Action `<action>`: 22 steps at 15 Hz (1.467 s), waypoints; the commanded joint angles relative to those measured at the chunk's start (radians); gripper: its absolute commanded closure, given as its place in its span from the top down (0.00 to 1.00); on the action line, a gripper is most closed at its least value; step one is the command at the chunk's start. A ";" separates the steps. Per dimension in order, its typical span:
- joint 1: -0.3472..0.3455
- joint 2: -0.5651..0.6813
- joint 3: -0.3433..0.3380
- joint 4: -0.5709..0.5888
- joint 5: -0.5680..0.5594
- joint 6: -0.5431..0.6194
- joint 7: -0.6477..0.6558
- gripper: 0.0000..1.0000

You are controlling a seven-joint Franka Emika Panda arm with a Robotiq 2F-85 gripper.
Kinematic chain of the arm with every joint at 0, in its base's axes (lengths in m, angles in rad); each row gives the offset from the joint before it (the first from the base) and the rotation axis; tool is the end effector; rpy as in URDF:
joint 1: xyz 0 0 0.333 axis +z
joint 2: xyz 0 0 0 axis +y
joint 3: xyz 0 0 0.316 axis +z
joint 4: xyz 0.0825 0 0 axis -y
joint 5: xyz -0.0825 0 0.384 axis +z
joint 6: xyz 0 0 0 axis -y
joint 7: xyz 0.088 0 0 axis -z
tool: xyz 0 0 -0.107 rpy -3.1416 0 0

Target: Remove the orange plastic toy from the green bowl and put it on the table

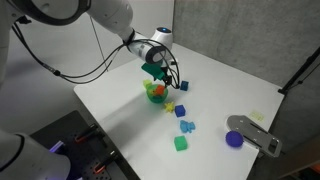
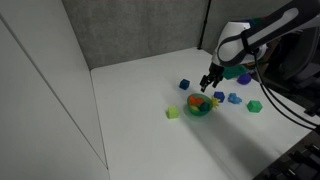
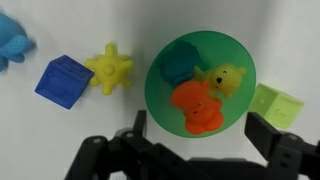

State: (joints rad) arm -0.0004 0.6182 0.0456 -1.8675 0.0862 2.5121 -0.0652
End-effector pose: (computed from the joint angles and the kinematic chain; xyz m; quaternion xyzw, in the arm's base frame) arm 0.6402 0.0268 0.1844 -0.9990 -0.0163 -0.0135 0.0388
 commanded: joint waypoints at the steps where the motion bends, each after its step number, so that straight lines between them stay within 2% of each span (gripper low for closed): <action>1: 0.008 0.097 0.014 0.091 0.005 0.018 0.021 1.00; 8: 0.033 0.241 0.008 0.217 -0.009 0.031 0.038 1.00; 14: 0.029 0.317 0.019 0.299 -0.003 0.005 0.031 1.00; 15: 0.030 0.326 0.019 0.307 -0.004 0.002 0.030 0.75; 16: 0.031 0.332 0.019 0.314 -0.004 -0.008 0.031 0.74; 20: 0.031 0.333 0.024 0.327 -0.001 -0.037 0.034 0.41; 22: 0.027 0.315 0.027 0.329 0.001 -0.065 0.029 0.36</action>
State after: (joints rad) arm 0.0331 0.9391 0.0623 -1.5735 0.0862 2.5029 -0.0516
